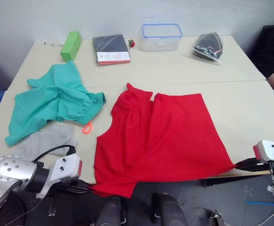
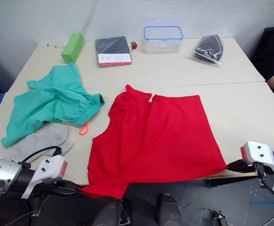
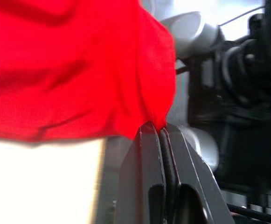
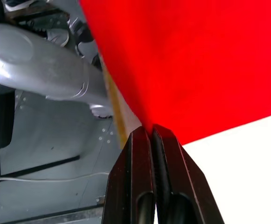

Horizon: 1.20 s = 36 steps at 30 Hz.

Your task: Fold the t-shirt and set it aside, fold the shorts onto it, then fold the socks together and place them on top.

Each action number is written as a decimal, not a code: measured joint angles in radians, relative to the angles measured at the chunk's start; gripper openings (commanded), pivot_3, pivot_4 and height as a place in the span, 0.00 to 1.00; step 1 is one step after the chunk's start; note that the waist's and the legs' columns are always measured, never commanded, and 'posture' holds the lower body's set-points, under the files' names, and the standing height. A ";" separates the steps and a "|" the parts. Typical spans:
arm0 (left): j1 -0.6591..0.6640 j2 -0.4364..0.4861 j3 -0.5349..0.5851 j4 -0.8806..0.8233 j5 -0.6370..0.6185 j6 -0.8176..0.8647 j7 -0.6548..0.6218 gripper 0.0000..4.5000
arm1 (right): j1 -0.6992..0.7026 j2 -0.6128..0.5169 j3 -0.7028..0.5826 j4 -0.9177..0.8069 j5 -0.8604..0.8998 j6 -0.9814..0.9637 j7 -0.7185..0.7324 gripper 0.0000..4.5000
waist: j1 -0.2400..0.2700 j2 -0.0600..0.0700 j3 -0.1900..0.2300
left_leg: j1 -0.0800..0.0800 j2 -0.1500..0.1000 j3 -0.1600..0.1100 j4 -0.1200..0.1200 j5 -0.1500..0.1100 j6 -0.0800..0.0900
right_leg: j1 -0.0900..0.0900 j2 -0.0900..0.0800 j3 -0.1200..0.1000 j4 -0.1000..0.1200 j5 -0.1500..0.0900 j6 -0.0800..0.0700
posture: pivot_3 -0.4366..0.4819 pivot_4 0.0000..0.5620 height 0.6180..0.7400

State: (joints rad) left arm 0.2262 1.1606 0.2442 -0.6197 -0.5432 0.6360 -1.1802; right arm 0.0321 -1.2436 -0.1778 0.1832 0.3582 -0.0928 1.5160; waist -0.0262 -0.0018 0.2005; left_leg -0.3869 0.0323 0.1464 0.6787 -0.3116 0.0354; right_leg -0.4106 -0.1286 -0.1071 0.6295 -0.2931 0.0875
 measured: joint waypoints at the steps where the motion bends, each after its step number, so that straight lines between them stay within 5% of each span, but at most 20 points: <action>1: -0.010 0.004 0.000 0.008 -0.004 0.007 -0.007 0.00 | 0.004 -0.006 -0.007 -0.012 0.011 0.029 0.006 0.01 | 0.000 0.000 0.000 | 0.000 0.000 0.000 0.000 0.000 0.000 | 0.000 0.000 0.000 0.000 0.000 0.000 | 0.48 0.27 1.00; 9: -0.360 0.088 -0.071 0.201 -0.159 0.155 -0.156 0.00 | -0.038 -0.270 0.060 -0.061 0.270 0.298 0.026 0.01 | -0.001 0.001 0.000 | 0.000 0.000 0.000 0.000 0.000 0.000 | -0.001 -0.001 -0.001 0.000 0.000 -0.001 | 0.48 0.27 1.00; 14: -0.648 0.002 -0.241 0.373 -0.140 0.241 -0.162 0.00 | -0.258 -0.265 0.262 -0.009 0.302 0.371 0.028 0.01 | 0.000 0.002 0.001 | -0.003 -0.001 0.001 0.000 0.000 0.000 | -0.003 0.000 -0.001 0.001 0.000 0.000 | 0.48 0.27 1.00; 18: -0.809 -0.125 -0.379 0.533 -0.023 0.229 -0.105 0.00 | -0.497 -0.155 0.437 0.093 0.277 0.443 0.029 0.01 | -0.001 0.000 0.001 | -0.004 -0.001 0.003 0.004 0.000 0.001 | -0.004 0.001 -0.001 0.003 0.000 0.001 | 0.48 0.27 1.00; 24: -0.910 -0.270 -0.432 0.740 0.119 0.166 0.016 0.00 | -0.705 0.029 0.507 0.316 0.182 0.508 0.031 0.01 | 0.000 -0.001 0.001 | -0.007 -0.001 0.007 0.005 0.001 0.002 | -0.010 0.003 -0.003 0.009 0.001 0.002 | 0.48 0.27 1.00; 36: -0.898 -0.339 -0.418 0.822 0.218 0.106 0.133 0.00 | -0.734 0.128 0.477 0.547 -0.034 0.444 0.031 0.01 | 0.001 -0.001 0.001 | -0.016 -0.003 0.008 0.012 0.003 0.005 | -0.018 0.001 -0.003 0.015 0.002 0.004 | 0.48 0.27 1.00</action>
State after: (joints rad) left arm -0.6714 0.8218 -0.1739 0.2025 -0.3247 0.7418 -1.0468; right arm -0.7016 -1.1160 0.2987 0.7305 0.3246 0.3508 1.5469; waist -0.0251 -0.0030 0.2015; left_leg -0.4030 0.0297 0.1540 0.6909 -0.3090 0.0401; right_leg -0.4290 -0.1274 -0.1105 0.6449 -0.2910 0.0915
